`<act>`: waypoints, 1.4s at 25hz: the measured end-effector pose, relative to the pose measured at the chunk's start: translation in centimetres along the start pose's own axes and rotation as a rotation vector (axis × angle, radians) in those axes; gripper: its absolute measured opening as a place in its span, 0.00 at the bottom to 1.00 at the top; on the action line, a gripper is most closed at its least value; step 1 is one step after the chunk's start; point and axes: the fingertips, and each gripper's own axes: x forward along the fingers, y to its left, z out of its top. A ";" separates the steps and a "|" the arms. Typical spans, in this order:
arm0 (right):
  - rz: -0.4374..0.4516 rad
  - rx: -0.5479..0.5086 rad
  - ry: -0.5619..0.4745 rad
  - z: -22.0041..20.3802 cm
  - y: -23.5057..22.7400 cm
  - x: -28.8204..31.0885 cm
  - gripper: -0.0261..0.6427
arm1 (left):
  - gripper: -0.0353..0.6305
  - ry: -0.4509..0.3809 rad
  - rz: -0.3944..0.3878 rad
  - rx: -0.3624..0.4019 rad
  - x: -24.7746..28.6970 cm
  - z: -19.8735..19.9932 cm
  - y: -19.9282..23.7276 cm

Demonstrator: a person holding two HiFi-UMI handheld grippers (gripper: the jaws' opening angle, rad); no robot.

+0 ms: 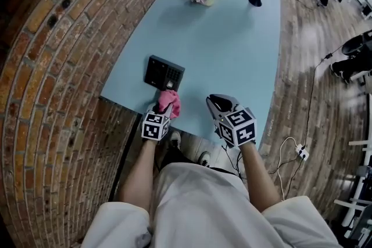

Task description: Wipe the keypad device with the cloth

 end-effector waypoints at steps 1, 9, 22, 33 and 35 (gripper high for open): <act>-0.001 0.001 -0.003 -0.2 0.0 -0.7 0.10 | 0.26 -0.017 0.013 -0.014 -0.7 0.0 -0.3; 0.018 0.017 -0.020 -2.2 -0.2 -4.9 0.10 | 0.26 -0.146 0.131 -0.095 -6.6 1.8 -5.1; 0.018 -0.031 -0.067 -1.3 1.0 -9.1 0.10 | 0.26 -0.310 0.201 0.023 -16.9 6.9 -8.1; -0.067 -0.104 -0.233 1.4 6.9 -17.1 0.10 | 0.26 -0.446 0.189 0.104 -26.4 8.4 -12.3; -0.075 -0.109 -0.262 1.4 8.5 -19.1 0.10 | 0.26 -0.463 0.183 0.113 -28.4 7.8 -13.5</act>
